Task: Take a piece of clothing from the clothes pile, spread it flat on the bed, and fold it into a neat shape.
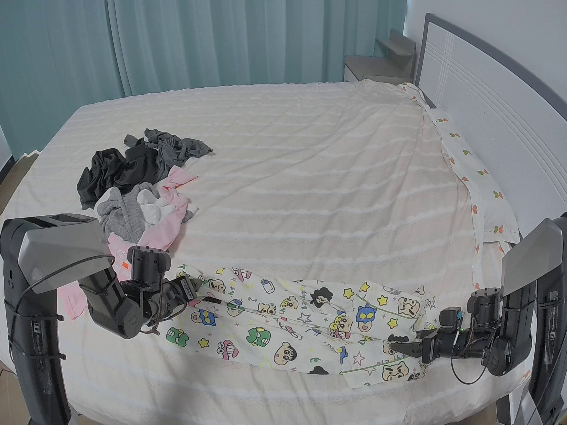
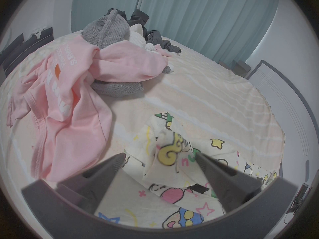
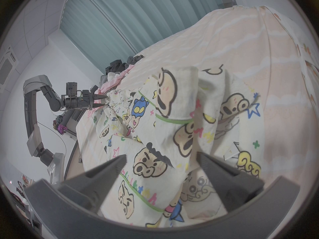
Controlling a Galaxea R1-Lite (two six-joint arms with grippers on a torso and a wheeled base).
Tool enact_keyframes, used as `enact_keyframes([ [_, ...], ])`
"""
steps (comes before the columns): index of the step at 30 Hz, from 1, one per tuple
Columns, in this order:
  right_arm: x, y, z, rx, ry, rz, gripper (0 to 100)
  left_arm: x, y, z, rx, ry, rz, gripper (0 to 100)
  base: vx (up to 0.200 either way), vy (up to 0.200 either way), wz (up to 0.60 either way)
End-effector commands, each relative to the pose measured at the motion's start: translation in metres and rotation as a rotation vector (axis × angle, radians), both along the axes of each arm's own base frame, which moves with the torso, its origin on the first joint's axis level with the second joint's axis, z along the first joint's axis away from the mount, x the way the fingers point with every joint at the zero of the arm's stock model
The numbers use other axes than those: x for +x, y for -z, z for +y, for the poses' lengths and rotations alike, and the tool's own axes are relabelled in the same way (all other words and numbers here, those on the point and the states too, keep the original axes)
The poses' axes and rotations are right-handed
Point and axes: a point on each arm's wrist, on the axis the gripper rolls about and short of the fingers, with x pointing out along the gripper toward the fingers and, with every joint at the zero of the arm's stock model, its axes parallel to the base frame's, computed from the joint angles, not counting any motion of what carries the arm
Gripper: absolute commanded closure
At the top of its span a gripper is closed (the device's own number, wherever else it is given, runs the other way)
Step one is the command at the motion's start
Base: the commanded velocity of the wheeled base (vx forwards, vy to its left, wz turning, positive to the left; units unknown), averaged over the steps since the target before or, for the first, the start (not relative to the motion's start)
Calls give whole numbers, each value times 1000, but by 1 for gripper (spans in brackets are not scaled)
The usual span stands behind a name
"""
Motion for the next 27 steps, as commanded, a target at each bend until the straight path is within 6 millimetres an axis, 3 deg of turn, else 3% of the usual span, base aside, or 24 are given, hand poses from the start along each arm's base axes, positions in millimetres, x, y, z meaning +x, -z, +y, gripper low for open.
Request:
enact_keyframes([
  [1,-6,-21,-8,10,30,-56,0,-7,0,2,-5,-3,-17,0,0,0,0],
  [9,-21,-40,-26,26,87,-75,0,-13,-17,13,-24,-33,-101,0,0,0,0],
  [16,-25,-61,-32,61,115,-142,0,-23,-58,21,-178,-84,-196,0,0,0,0],
  [22,-4,-86,-23,163,135,-238,0,-42,-90,36,-311,-129,-257,0,0,0,0],
  [25,0,-89,-22,178,138,-249,0,-47,-95,38,-357,-128,-256,0,0,0,0],
  [27,19,-95,-12,253,136,-262,0,-69,-106,54,-567,-92,-212,0,0,0,0],
])
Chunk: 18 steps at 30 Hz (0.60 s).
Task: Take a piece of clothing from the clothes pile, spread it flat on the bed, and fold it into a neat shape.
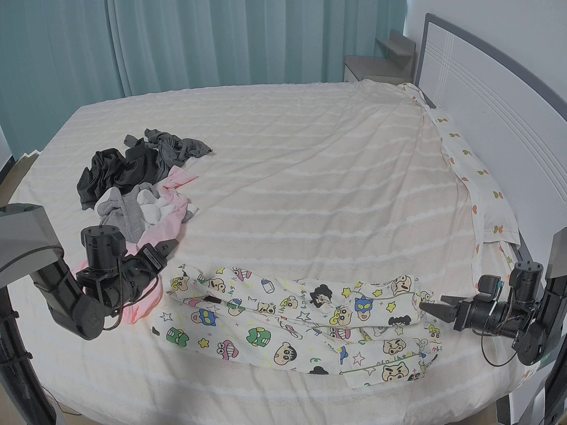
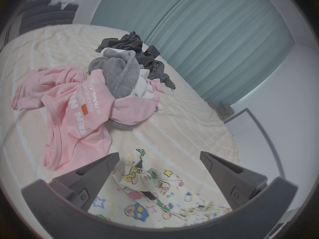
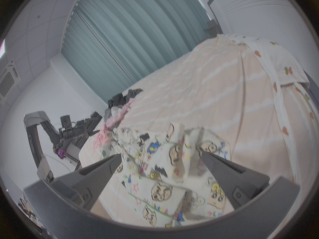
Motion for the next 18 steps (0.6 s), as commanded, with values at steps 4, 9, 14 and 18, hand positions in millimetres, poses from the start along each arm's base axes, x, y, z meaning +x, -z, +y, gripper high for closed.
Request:
enact_keyframes([
  [4,35,-15,27,148,-39,-49,0,-47,-14,31,-270,147,60,0,0,0,0],
  [9,57,6,30,142,12,-8,0,-49,1,36,-299,205,102,0,0,0,0],
  [14,58,20,30,170,44,55,0,-49,19,36,-308,213,133,0,0,0,0],
  [18,58,30,31,170,48,94,0,-47,32,35,-306,214,124,0,0,0,0],
])
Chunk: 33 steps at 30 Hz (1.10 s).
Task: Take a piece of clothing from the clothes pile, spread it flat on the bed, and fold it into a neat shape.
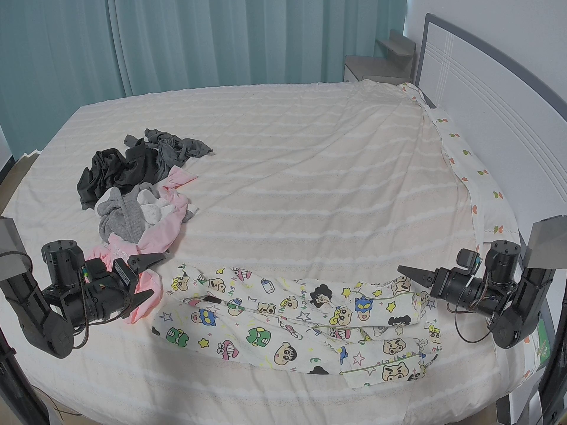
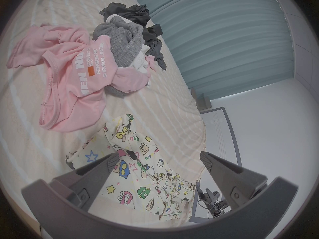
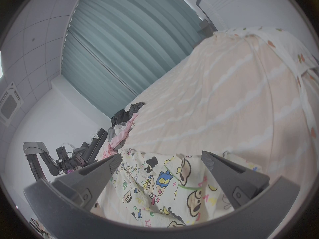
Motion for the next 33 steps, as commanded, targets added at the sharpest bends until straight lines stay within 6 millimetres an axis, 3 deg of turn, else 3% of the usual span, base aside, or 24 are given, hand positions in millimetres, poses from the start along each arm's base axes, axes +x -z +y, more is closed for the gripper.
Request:
enact_keyframes([
  [1,3,25,2,0,5,81,0,-2,31,1,-7,-2,84,0,0,0,0],
  [4,3,39,0,-6,12,125,0,-5,41,1,-7,-1,74,0,0,0,0],
  [8,2,43,-2,-8,21,142,0,-7,49,-1,-7,5,78,0,0,0,0],
  [29,-4,73,-5,-49,23,237,0,-7,52,-2,-6,9,88,0,0,0,0],
  [33,-2,66,-4,-64,18,192,0,-6,52,-2,-6,7,87,0,0,0,0],
])
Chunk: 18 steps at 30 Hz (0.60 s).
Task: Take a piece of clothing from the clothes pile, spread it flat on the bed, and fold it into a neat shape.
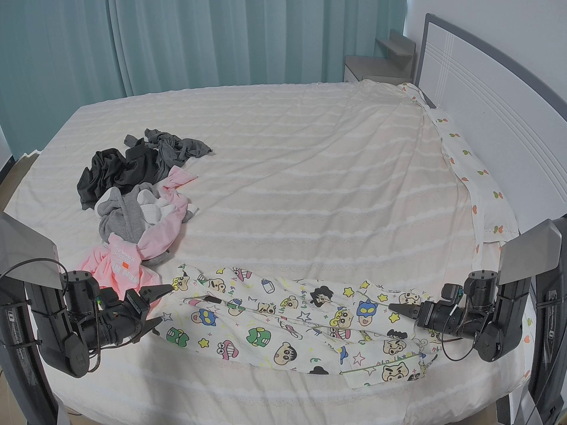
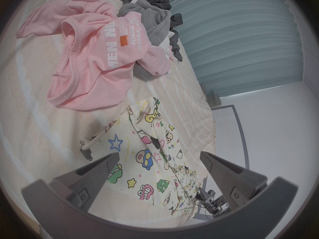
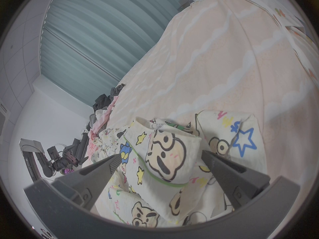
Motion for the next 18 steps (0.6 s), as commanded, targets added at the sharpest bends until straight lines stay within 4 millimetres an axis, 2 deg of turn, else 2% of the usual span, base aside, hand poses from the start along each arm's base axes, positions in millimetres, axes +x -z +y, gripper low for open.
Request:
enact_keyframes([
  [1,1,-3,0,-7,-2,-21,0,1,0,0,0,-1,-14,0,0,0,0],
  [3,1,-18,2,-9,-2,-73,0,1,0,0,0,-3,-14,0,0,0,0],
  [7,0,-36,3,-10,-1,-120,0,1,-1,0,1,0,-16,0,0,0,0],
  [12,-3,-41,-2,-17,19,-99,0,1,0,0,1,0,-15,0,0,0,0],
  [18,-3,-48,-20,-24,83,-116,0,1,-1,1,1,-2,-16,0,0,0,0],
])
